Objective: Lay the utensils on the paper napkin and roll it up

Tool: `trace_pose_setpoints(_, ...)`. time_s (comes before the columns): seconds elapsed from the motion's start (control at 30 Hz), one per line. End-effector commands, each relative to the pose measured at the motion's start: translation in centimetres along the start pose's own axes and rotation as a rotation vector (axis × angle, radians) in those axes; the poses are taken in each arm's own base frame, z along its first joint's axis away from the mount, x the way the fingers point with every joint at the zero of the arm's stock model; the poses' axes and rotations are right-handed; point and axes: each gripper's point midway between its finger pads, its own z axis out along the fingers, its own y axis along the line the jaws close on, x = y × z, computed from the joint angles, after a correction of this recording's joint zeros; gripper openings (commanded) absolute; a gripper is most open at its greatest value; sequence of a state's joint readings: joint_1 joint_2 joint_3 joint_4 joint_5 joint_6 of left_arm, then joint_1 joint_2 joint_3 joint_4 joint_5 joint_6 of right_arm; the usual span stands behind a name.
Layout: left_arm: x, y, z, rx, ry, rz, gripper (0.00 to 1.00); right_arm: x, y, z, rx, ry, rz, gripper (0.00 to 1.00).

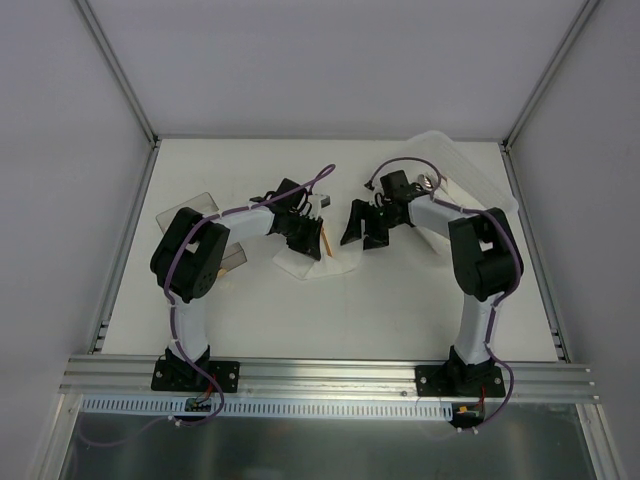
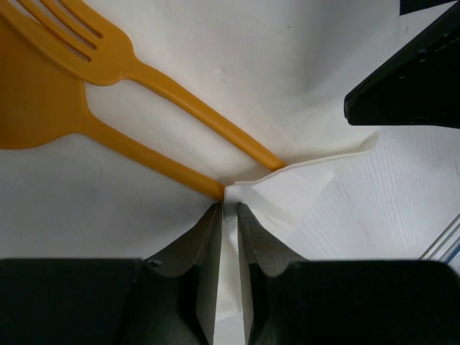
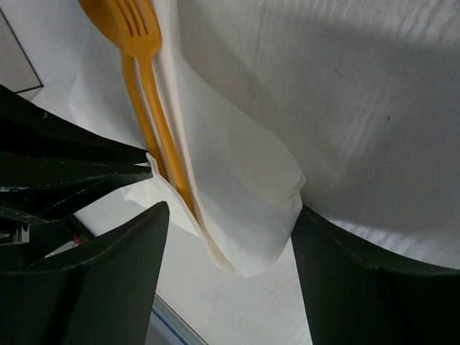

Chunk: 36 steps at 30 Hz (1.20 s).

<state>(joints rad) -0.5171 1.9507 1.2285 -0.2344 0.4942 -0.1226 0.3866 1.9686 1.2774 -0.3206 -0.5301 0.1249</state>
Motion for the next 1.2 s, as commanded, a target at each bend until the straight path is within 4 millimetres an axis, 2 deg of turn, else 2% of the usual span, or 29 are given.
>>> trace_pose_setpoints(0.0,-0.1,0.1,-0.1,-0.010,0.008,-0.013,0.15,1.1,-0.2,0.3,-0.046,0.001,0.052,0.71)
trace_pose_setpoints(0.1,0.0,0.2,-0.1,-0.014,0.011,-0.013,0.15,0.7,0.9,-0.5,-0.103,-0.033,0.054,0.67)
trace_pose_setpoints(0.2,-0.1,0.2,0.0,-0.017,0.010,-0.015,0.15,0.3,1.6,-1.0,-0.126,-0.057,0.053,0.59)
trace_pose_setpoints(0.33,-0.2,0.4,0.0,-0.023,0.009,-0.017,0.14,0.0,2.5,-1.4,-0.152,-0.069,0.068,0.47)
trace_pose_setpoints(0.47,-0.1,0.4,0.0,-0.025,0.012,-0.019,0.14,0.3,3.6,-1.3,-0.176,-0.054,0.082,0.41)
trace_pose_setpoints(0.87,-0.1,0.6,0.1,-0.034,0.014,-0.021,0.14,1.1,6.7,-1.3,-0.221,-0.044,0.074,0.40)
trace_pose_setpoints(1.17,-0.1,0.8,0.1,-0.038,0.016,-0.027,0.14,2.0,7.5,0.0,-0.226,0.000,0.154,0.40)
